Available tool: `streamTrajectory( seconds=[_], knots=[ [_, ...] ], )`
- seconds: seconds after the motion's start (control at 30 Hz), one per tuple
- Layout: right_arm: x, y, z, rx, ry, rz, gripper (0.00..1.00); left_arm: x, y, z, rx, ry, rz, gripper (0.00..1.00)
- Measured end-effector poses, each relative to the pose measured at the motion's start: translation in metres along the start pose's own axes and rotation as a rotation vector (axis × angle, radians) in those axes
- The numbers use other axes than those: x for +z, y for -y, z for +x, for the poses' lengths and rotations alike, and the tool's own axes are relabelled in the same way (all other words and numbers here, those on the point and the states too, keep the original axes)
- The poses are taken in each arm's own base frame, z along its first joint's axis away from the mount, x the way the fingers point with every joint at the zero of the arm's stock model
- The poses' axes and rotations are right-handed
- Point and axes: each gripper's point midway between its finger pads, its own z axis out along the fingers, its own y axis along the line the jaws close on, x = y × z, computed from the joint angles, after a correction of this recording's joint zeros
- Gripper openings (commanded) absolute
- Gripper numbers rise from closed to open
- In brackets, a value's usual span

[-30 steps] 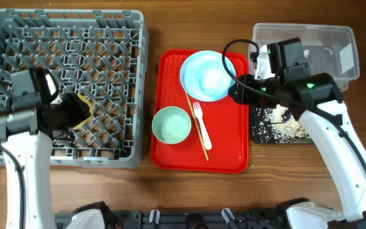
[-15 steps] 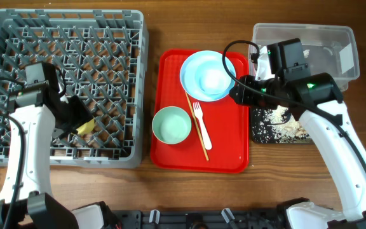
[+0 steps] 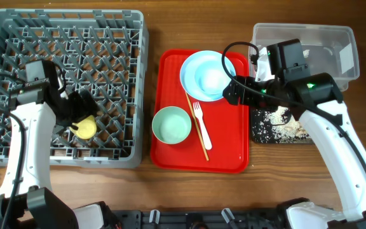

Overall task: Sort waste into correct bins and load items into the dishwasher rack
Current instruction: 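Reach the left gripper to the green bowl on the red tray and grasp it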

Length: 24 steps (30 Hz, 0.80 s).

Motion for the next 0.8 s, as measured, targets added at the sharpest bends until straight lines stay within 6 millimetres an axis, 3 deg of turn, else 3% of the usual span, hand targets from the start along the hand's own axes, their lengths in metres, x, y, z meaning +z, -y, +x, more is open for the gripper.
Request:
streamTrajectory(
  seconds=[0.13, 0.3, 0.4, 0.63, 0.8],
  knots=[
    [0.000, 0.000, 0.000, 0.001, -0.002, 0.002, 0.90, -0.009, 0.025, -0.009, 0.036, 0.065, 0.094, 1.00],
    [-0.001, 0.011, 0.003, 0.010, -0.003, 0.057, 0.91, -0.046, 0.082, -0.004, 0.190, 0.200, 0.240, 1.00],
    [-0.012, 0.031, 0.006, 0.057, 0.008, 0.145, 0.99, -0.061, 0.120, 0.021, 0.318, 0.211, 0.319, 1.00],
    [-0.056, 0.061, -0.010, 0.170, 0.147, 0.220, 1.00, -0.065, 0.191, 0.091, 0.598, 0.153, 0.428, 1.00],
    [-0.059, 0.069, -0.007, 0.193, 0.146, 0.244, 1.00, -0.053, 0.226, 0.138, 0.750, 0.089, 0.462, 0.99]
  ],
)
